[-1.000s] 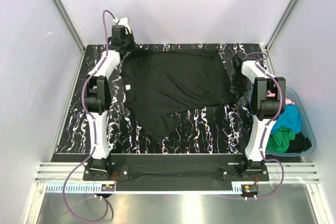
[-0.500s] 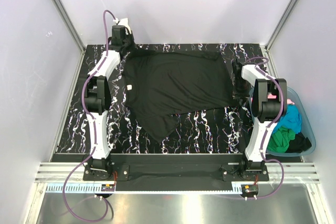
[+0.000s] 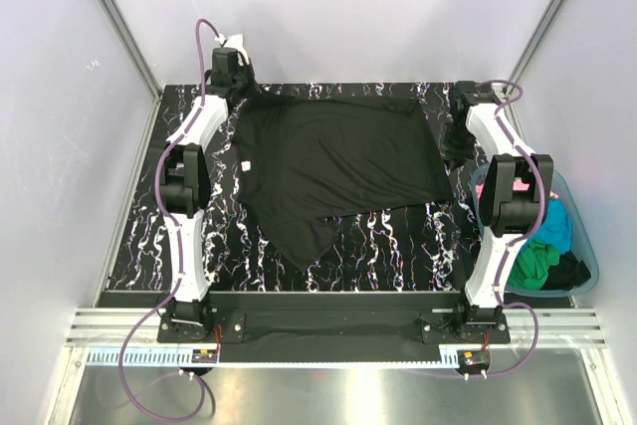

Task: Fold and stack the t-shirts
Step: Flatten the tshirt out

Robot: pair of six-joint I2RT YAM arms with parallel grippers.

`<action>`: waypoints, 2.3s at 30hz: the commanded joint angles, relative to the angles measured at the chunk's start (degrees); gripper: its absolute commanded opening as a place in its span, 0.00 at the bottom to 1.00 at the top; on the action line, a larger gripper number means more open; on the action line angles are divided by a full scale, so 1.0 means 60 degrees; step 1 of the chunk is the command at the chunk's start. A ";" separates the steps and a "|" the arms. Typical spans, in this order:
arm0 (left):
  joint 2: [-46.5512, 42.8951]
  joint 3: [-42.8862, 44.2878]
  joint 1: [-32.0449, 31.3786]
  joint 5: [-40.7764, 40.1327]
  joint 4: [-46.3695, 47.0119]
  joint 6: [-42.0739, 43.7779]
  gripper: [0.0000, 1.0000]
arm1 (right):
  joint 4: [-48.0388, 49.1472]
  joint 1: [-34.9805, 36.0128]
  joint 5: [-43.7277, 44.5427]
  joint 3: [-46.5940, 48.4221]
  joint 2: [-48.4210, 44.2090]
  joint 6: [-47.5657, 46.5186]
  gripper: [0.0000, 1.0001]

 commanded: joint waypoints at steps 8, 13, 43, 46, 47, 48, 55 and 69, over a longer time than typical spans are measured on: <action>-0.0587 0.0106 -0.0154 -0.0187 0.0097 0.0219 0.00 | 0.1177 -0.0002 -0.1191 -0.1684 0.0161 0.0619 0.07; -0.0762 0.0004 -0.0154 -0.0334 -0.0020 0.0322 0.00 | 0.1456 -0.0309 0.0037 -0.1949 0.0484 0.0560 0.06; -0.1422 -0.0685 -0.0300 0.0618 -0.0108 0.0556 0.00 | 0.5324 -0.0119 -0.3506 0.6209 0.5288 0.5835 0.54; -0.1437 -0.0699 -0.0286 0.0662 -0.0094 0.0615 0.00 | 0.5132 -0.0104 -0.3125 0.6459 0.5465 0.5848 0.53; -0.1451 -0.0700 -0.0286 0.0677 -0.0093 0.0629 0.00 | 0.5249 -0.0119 -0.3037 0.6256 0.5450 0.5863 0.53; -0.1451 -0.0714 -0.0300 0.0677 -0.0122 0.0644 0.00 | 0.5453 -0.0104 -0.2978 0.6167 0.5407 0.5892 0.53; -0.1496 -0.0802 -0.0300 0.0677 -0.0108 0.0717 0.00 | 0.5427 -0.0104 -0.2860 0.6516 0.5903 0.6199 0.53; -0.1481 -0.0846 -0.0300 0.0531 -0.0137 0.0908 0.00 | 0.5719 0.0204 -0.2933 0.6356 0.6051 0.6244 0.46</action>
